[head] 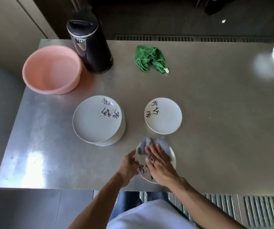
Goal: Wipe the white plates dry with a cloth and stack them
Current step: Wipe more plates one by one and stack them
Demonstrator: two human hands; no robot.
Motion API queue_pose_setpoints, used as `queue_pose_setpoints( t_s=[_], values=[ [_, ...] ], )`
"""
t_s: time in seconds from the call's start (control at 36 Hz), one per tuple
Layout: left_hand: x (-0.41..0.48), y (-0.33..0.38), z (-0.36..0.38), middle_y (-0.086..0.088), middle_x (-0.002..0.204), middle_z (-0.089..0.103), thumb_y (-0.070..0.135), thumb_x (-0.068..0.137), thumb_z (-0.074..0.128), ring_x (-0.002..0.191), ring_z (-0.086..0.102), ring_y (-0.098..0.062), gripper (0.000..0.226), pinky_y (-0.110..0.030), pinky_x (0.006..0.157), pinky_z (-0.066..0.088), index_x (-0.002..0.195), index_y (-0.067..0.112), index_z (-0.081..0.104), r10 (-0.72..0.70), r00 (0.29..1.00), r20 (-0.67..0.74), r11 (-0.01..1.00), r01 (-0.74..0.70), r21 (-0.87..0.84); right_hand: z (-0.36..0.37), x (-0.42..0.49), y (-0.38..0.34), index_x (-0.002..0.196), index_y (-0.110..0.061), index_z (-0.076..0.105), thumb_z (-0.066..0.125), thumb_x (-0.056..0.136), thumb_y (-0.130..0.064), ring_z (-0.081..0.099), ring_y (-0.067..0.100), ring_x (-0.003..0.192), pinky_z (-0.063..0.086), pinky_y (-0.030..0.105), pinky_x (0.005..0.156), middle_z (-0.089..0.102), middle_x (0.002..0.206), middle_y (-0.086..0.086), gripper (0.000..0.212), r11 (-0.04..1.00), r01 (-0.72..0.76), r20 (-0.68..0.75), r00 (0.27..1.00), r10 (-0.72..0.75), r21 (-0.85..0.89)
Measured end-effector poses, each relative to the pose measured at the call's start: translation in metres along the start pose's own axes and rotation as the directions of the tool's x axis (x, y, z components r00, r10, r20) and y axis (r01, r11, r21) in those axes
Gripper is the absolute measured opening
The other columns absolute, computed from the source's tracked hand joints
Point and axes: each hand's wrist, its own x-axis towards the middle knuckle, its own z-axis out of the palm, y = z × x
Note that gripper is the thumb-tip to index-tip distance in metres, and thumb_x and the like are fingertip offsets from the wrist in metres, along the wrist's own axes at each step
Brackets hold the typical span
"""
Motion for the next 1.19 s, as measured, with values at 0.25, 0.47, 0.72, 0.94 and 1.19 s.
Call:
queue_pose_setpoints(
  t_s=[0.25,0.47,0.72,0.94,1.19],
  values=[
    [0.003,-0.019,0.013,-0.018,0.120,0.058,-0.017,0.094,0.033,0.105,0.062,-0.036,0.043,-0.055,0.079,0.059,0.128,0.007,0.042,-0.068,0.971,-0.230,0.962,0.002,-0.275,-0.007,0.001,0.004,0.159,-0.017,0.014,0.021,0.106,-0.047,-0.008,0.018,0.154,-0.015,0.026,0.120,-0.004,0.166,0.001,0.061,0.987,-0.149,-0.102,0.985,0.142,-0.067],
    [0.008,-0.026,-0.001,-0.013,0.102,0.058,0.012,0.096,0.057,0.089,0.062,-0.026,0.011,-0.038,0.072,0.055,0.100,0.017,0.047,-0.069,0.966,-0.251,0.922,-0.034,-0.386,-0.006,-0.011,0.006,0.159,-0.022,0.017,0.020,0.106,-0.047,-0.015,0.002,0.148,-0.018,0.019,0.116,-0.004,0.166,-0.006,0.058,0.943,-0.235,-0.033,0.968,0.249,0.237],
    [0.004,-0.026,-0.002,-0.014,0.105,0.077,0.017,0.086,0.060,0.096,0.075,-0.028,0.021,-0.044,0.083,0.063,0.103,0.020,0.073,-0.077,0.992,0.104,0.994,0.084,-0.071,-0.010,-0.008,-0.034,0.155,-0.038,0.022,0.029,0.108,-0.041,-0.004,-0.014,0.146,-0.006,0.005,0.113,0.003,0.155,-0.033,0.048,0.854,0.009,0.059,0.997,-0.046,0.521],
    [0.003,-0.034,-0.007,-0.019,0.113,0.074,-0.008,0.093,0.048,0.098,0.074,-0.038,0.048,-0.047,0.079,0.062,0.129,0.021,0.063,-0.096,0.995,0.035,0.980,0.100,-0.170,0.002,0.005,-0.009,0.160,-0.019,0.010,0.021,0.107,-0.045,-0.013,0.019,0.153,-0.022,0.026,0.117,-0.011,0.165,0.002,0.060,0.981,-0.193,-0.068,0.979,0.194,0.025],
    [-0.001,-0.028,-0.002,-0.010,0.103,0.077,-0.009,0.094,0.046,0.085,0.076,-0.026,0.048,-0.036,0.067,0.061,0.126,0.022,0.063,-0.106,0.994,0.035,0.977,0.110,-0.182,-0.006,0.009,-0.007,0.157,-0.018,0.027,0.029,0.106,-0.042,0.007,0.028,0.154,-0.002,0.035,0.125,0.009,0.165,0.005,0.056,0.990,-0.134,-0.099,0.987,0.129,-0.047]
  ],
)
